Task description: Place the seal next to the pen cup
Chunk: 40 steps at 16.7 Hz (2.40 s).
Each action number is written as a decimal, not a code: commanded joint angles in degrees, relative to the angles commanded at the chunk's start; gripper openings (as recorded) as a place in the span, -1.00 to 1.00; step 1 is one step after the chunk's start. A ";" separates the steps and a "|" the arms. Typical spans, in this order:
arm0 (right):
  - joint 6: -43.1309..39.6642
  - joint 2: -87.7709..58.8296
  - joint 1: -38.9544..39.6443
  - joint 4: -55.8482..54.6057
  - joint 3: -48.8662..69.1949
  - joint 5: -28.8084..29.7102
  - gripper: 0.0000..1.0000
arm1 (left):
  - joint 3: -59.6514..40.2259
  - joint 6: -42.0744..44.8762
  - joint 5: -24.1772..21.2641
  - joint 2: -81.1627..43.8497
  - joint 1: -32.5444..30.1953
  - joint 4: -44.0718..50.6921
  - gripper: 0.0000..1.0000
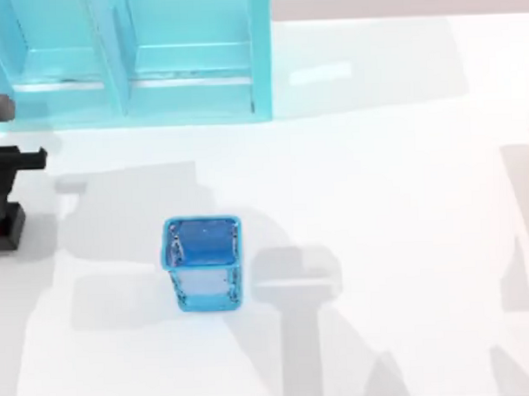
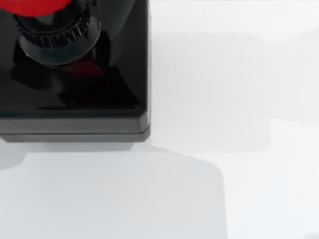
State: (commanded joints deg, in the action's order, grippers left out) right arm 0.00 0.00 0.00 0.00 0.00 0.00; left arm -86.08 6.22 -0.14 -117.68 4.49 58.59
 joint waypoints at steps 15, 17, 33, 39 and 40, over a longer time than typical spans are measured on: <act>0.00 0.00 0.00 0.00 0.00 0.00 1.00 | -28.61 -19.21 -0.04 0.90 -19.13 29.42 -1.00; 0.00 0.00 0.00 0.00 0.00 0.00 1.00 | -27.73 -19.45 0.03 1.49 -19.31 28.59 -1.00; 0.00 0.00 0.00 0.00 0.00 0.00 1.00 | 4.71 -25.77 1.64 16.61 -25.39 5.86 -1.00; 0.00 0.00 0.00 0.00 0.00 0.00 1.00 | 7.15 -25.82 1.64 16.31 -25.59 2.89 -1.00; 0.00 0.00 0.00 0.00 0.00 0.00 1.00 | 7.47 -25.83 1.66 16.30 -25.62 2.44 -1.00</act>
State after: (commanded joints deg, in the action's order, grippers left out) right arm 0.00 0.00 0.00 0.00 0.00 0.00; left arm -78.61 -19.61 1.52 -101.38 -21.12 61.02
